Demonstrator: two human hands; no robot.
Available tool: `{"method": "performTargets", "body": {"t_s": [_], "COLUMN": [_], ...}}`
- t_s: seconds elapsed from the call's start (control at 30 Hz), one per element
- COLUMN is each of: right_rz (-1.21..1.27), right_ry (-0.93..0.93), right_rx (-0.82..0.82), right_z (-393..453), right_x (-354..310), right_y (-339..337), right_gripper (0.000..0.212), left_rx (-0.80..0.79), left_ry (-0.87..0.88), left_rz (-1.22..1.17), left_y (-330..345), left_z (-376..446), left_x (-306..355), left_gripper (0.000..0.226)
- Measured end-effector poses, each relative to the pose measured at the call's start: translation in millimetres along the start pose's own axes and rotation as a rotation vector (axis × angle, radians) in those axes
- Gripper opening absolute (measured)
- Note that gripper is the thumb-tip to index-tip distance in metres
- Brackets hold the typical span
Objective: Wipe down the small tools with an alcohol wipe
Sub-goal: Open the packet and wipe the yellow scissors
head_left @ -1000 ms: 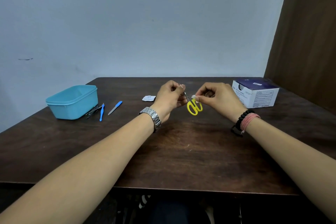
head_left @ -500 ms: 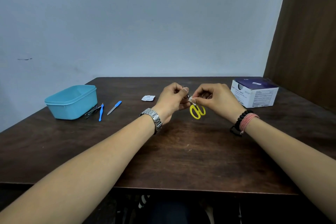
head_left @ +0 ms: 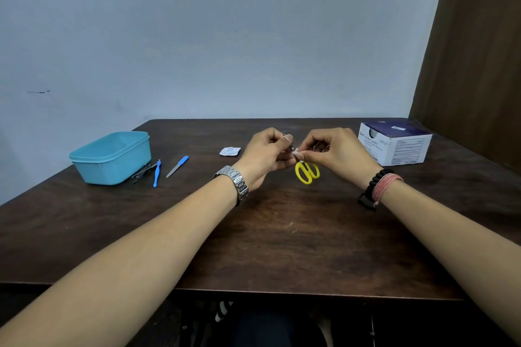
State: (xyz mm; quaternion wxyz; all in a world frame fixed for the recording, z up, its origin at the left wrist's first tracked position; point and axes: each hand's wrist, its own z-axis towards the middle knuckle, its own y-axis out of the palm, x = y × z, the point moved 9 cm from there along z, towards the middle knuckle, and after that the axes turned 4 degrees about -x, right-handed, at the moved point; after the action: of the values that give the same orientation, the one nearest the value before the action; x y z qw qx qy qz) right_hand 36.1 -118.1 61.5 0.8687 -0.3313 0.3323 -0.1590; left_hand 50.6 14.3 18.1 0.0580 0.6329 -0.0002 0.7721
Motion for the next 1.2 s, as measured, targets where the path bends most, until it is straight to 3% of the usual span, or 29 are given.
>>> {"method": "performTargets", "body": {"t_s": [0.13, 0.3, 0.5, 0.9, 1.1, 1.2], "right_rz": [-0.011, 0.003, 0.041, -0.029, -0.019, -0.03], "right_ry": [-0.024, -0.05, -0.068, 0.035, -0.079, -0.064], "right_rx": [-0.068, -0.016, -0.082, 0.11, -0.065, -0.013], "right_z": [-0.2, -0.8, -1.4, 0.7, -0.9, 1.4], "right_x": [-3.7, -5.3, -11.1, 5.9, -7.9, -4.9], "right_y": [7.6, 3.6, 12.3, -5.7, 8.5, 3.9], "right_gripper": [0.005, 0.005, 0.006, 0.006, 0.008, 0.007], "left_rx": [0.031, -0.014, 0.058, 0.03, 0.069, 0.047], "left_ry": [-0.007, -0.025, 0.0, -0.007, 0.011, 0.007], "left_rz": [-0.002, 0.019, 0.052, 0.008, 0.029, 0.029], "left_y": [-9.0, 0.1, -10.2, -4.1, -10.5, -8.2], "left_z": [1.2, 0.0, 1.5, -1.4, 0.5, 0.7], "left_x": [0.3, -4.3, 0.1, 1.2, 2.4, 1.4], "left_gripper": [0.022, 0.021, 0.018, 0.017, 0.019, 0.018]}}
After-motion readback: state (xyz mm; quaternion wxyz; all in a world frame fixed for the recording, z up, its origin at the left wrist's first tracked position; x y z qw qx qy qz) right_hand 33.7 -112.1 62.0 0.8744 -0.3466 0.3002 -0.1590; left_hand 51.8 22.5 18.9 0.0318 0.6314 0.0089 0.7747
